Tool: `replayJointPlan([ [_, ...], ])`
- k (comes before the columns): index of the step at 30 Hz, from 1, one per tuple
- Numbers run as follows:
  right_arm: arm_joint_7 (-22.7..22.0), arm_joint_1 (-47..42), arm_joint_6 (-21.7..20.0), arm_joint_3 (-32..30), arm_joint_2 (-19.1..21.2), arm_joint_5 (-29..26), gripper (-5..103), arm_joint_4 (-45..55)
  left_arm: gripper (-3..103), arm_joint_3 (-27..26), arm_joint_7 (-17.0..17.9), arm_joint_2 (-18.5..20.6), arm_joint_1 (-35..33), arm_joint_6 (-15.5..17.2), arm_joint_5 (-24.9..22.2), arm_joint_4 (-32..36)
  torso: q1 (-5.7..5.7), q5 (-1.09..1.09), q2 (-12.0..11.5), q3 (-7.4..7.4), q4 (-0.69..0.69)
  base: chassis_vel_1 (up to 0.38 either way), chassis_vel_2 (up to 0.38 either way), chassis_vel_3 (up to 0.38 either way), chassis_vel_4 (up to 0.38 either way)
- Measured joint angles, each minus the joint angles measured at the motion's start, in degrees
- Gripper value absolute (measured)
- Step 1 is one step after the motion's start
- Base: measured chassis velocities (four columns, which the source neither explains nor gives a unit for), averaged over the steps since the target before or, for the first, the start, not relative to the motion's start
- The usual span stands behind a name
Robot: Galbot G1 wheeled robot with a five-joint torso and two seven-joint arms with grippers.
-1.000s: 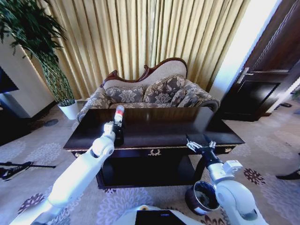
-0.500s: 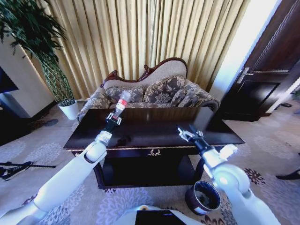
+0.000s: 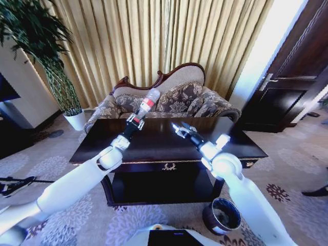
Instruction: Move to the front of the table and place the trash on the table into the trash bin.
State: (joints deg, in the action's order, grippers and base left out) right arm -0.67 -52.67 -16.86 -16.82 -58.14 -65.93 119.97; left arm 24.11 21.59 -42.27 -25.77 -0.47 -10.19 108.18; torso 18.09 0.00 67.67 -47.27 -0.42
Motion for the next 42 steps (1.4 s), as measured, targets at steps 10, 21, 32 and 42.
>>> replayJointPlan([
  [10,-0.2,5.2,-0.2,2.2,0.0,-1.0,100,-3.9,30,9.4,0.8,-1.7,7.8,3.5,-2.1,3.4,0.0,0.02,0.0,0.0,-0.01,0.0,0.0,0.0,0.0],
  [21,0.0,5.6,-0.3,0.3,-0.1,-2.2,100,-4.4,30,13.0,0.7,-3.5,9.5,5.4,-2.8,4.5,0.0,0.0,0.0,0.01,-0.01,0.0,0.0,0.0,0.0],
  [32,0.2,4.7,-0.4,-0.8,-0.1,-2.1,91,-4.0,30,14.6,0.9,-5.0,9.8,5.6,-2.8,4.6,-0.01,0.01,0.0,0.01,-0.01,0.0,0.0,0.0,0.0],
  [42,1.0,3.7,-0.8,-1.4,-0.3,-1.4,57,-3.6,26,14.2,-0.2,-4.5,7.5,5.5,-2.6,5.5,-0.01,0.0,0.0,0.01,0.0,0.0,0.0,0.0,0.0],
])
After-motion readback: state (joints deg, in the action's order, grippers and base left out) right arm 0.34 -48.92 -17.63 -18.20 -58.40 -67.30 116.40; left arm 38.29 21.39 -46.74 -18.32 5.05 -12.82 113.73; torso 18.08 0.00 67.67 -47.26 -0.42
